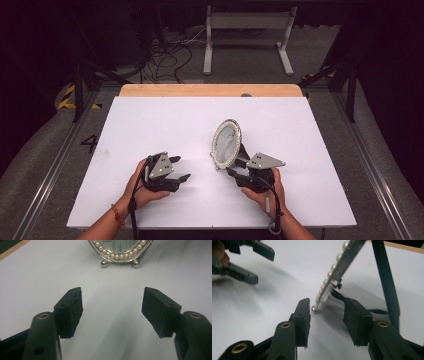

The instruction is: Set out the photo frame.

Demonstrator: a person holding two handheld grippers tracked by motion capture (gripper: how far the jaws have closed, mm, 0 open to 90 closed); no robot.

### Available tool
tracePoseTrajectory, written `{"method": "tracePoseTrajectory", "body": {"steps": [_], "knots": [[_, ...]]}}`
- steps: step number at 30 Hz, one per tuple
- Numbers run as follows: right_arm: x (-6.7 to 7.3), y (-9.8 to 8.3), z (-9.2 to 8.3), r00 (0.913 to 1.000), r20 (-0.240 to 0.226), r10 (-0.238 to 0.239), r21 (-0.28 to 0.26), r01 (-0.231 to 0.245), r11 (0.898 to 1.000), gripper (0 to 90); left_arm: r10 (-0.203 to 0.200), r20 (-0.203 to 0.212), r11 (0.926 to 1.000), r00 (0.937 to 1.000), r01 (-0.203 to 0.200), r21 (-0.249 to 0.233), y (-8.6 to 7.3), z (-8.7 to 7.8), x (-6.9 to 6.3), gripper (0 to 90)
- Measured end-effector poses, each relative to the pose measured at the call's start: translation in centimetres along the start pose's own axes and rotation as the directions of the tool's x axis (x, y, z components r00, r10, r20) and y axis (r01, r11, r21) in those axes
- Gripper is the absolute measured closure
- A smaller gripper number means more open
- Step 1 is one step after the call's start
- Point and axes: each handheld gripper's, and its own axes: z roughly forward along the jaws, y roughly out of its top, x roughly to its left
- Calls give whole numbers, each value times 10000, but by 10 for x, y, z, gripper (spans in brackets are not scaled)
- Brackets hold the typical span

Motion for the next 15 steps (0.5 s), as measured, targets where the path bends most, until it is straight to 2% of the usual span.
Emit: {"method": "tracePoseTrajectory", "body": {"steps": [2,4,5,7,14,15], "knots": [[3,3,3,9997,252,-41,-79,43,10000,542,27,21,10000,10000,-27,32,-3,-2,-1,265],[4,4,6,9999,161,-5,-91,6,10000,538,1,33,10000,10000,-1,36,-4,-3,-1,251],[5,7,10,9995,310,-51,-56,53,10000,536,-37,-58,10000,10000,37,48,-3,-3,-1,206],[5,7,13,9994,335,-9,-36,10,10000,538,-96,-48,10000,9999,96,12,-2,-2,-1,173],[3,7,19,9979,642,105,-269,-88,9996,570,-15,-165,10000,9999,16,84,-2,1,-4,137],[2,7,22,9979,586,275,-344,-255,9991,586,-20,-108,10000,9999,21,92,-1,3,-4,132]]}}
